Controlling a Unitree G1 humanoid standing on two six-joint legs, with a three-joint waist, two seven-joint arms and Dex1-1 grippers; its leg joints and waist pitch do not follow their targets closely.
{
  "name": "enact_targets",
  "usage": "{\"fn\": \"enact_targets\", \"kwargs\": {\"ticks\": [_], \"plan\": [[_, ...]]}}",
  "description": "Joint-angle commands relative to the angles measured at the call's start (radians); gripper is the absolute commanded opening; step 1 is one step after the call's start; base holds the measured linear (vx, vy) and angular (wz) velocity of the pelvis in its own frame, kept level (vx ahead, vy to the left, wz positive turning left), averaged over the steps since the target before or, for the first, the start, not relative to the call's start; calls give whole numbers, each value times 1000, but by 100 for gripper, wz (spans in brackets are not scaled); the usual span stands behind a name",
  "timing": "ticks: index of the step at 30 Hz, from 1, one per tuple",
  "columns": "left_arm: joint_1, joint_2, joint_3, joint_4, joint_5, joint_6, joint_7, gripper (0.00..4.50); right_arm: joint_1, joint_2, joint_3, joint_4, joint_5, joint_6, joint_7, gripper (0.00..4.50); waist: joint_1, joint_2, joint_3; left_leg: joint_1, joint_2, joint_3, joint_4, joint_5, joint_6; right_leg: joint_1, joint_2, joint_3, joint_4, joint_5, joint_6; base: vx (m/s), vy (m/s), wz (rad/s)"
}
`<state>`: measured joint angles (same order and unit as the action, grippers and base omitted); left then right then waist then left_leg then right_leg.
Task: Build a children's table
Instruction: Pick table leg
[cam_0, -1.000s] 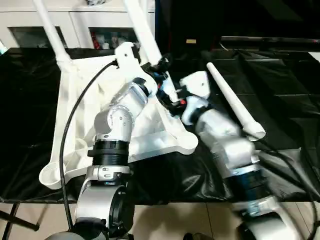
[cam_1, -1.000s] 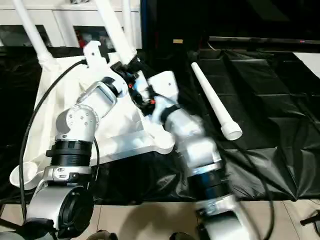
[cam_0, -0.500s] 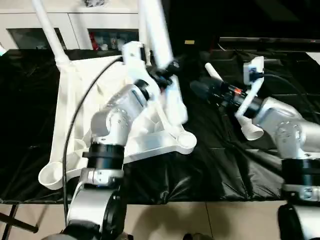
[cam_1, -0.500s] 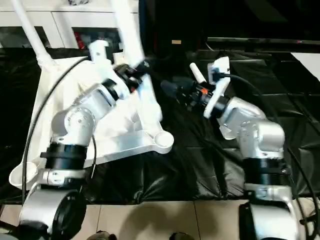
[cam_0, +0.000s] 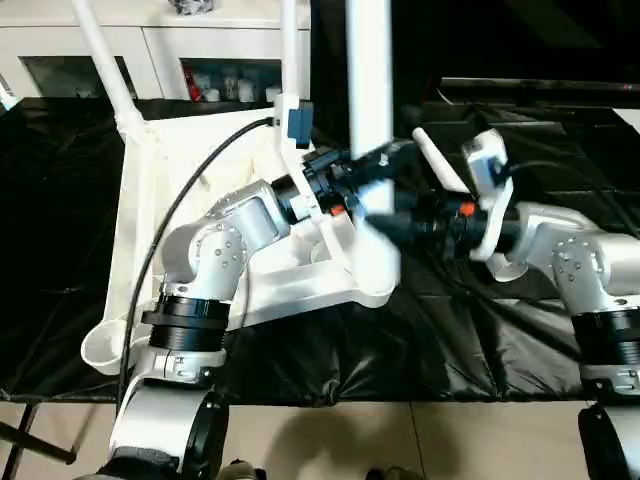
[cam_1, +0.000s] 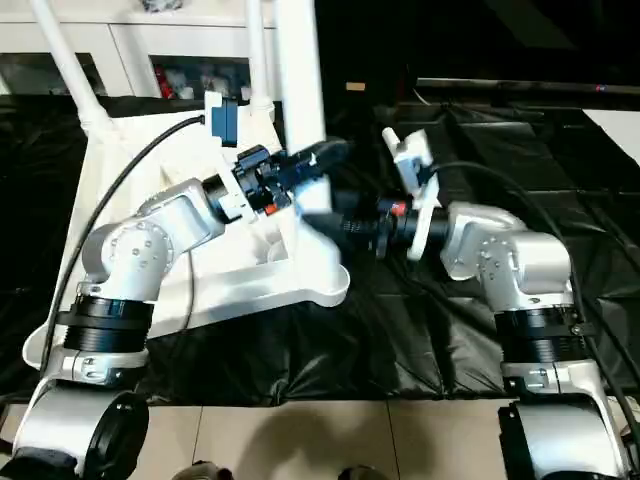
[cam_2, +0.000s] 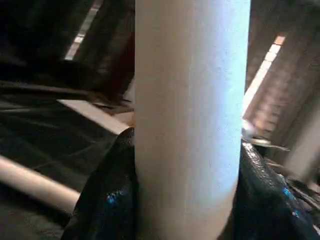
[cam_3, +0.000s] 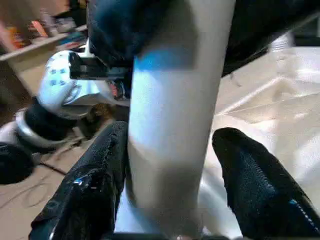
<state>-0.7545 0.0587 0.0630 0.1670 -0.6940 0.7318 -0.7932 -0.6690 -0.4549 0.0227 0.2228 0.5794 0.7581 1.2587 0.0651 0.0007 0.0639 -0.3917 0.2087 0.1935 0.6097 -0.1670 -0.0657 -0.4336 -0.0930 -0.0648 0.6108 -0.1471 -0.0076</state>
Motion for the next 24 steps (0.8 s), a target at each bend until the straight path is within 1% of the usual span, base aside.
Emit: {"fn": "enact_targets", "kwargs": {"ticks": [1,4,5,6,9,10,12,14,15,16,17,19,20,21,22,23,24], "plan": [[-4,0,-16,-38,-34,16,-32,192,-31,-16,20,14,5,16,32,294,6,-26,-85,12,7,-2,-54,-147,74,71,-31,26,-71,-271,-194,0,0,0],[-5,-6,-12,-38,-50,28,-38,192,-42,-14,41,24,5,24,60,294,5,-28,-85,12,8,-3,-54,-152,66,72,-31,26,-72,-286,-187,0,0,0],[-4,-5,-15,-42,-56,37,-42,192,-45,-12,48,30,1,21,66,294,6,-31,-86,14,9,-3,-54,-152,64,71,-32,27,-72,-289,-184,0,0,0],[-3,-4,-17,-44,-58,40,-44,192,-46,-11,50,32,0,20,67,294,6,-30,-86,14,9,-3,-54,-148,63,71,-32,27,-70,-285,-185,0,0,0],[7,-1,-33,-58,-58,48,-57,192,-56,-4,58,46,1,20,79,294,6,-31,-86,13,10,-4,-55,-145,61,71,-32,27,-70,-274,-186,0,0,0],[10,-4,-32,-59,-58,50,-54,192,-59,0,62,50,5,23,87,294,5,-32,-86,14,10,-3,-55,-143,62,70,-31,28,-69,-265,-189,0,0,0],[12,-7,-32,-59,-57,50,-51,192,-60,3,68,49,11,31,95,259,6,-33,-86,14,10,-3,-55,-145,59,71,-31,28,-69,-259,-191,0,0,0],[12,-9,-32,-59,-58,49,-49,192,-60,7,73,50,11,33,99,256,6,-34,-86,14,10,-4,-56,-147,56,72,-31,28,-69,-252,-193,0,0,0],[10,-11,-29,-57,-61,49,-44,192,-61,11,73,54,15,41,101,238,7,-35,-87,14,10,-4,-56,-146,56,72,-31,28,-69,-249,-194,0,0,0],[8,-13,-27,-56,-61,48,-40,192,-61,14,72,56,19,47,101,238,7,-35,-86,14,10,-4,-56,-148,55,72,-31,28,-69,-249,-194,0,0,0],[7,-15,-24,-53,-61,45,-35,192,-60,17,72,57,20,49,99,219,7,-34,-86,15,11,-4,-57,-150,54,72,-31,28,-68,-249,-196,0,0,0],[5,-17,-22,-50,-59,43,-30,192,-59,19,71,56,21,51,97,215,8,-33,-86,16,11,-4,-56,-152,52,71,-31,28,-68,-248,-197,0,0,0],[4,-18,-20,-48,-57,40,-28,192,-58,20,71,56,23,52,97,203,9,-35,-86,15,10,-4,-56,-151,50,73,-31,28,-68,-248,-195,0,0,0],[2,-19,-17,-46,-57,38,-28,192,-57,22,72,56,24,53,96,196,10,-31,-86,16,10,-5,-56,-150,49,72,-31,28,-68,-247,-196,0,0,0],[2,-19,-17,-46,-57,38,-28,192,-57,22,72,56,24,53,96,193,10,-33,-87,15,10,-4,-56,-146,49,73,-31,29,-67,-237,-197,0,0,0],[-2,-22,-13,-42,-48,21,-20,192,-55,22,72,55,24,53,96,193,11,-32,-87,16,10,-4,-56,-145,48,73,-31,29,-67,-230,-200,0,0,0],[-2,-22,-13,-42,-48,21,-20,226,-55,22,72,55,24,53,96,191,11,-32,-88,16,10,-4,-56,-144,49,73,-31,29,-66,-225,-202,0,0,0]]}}
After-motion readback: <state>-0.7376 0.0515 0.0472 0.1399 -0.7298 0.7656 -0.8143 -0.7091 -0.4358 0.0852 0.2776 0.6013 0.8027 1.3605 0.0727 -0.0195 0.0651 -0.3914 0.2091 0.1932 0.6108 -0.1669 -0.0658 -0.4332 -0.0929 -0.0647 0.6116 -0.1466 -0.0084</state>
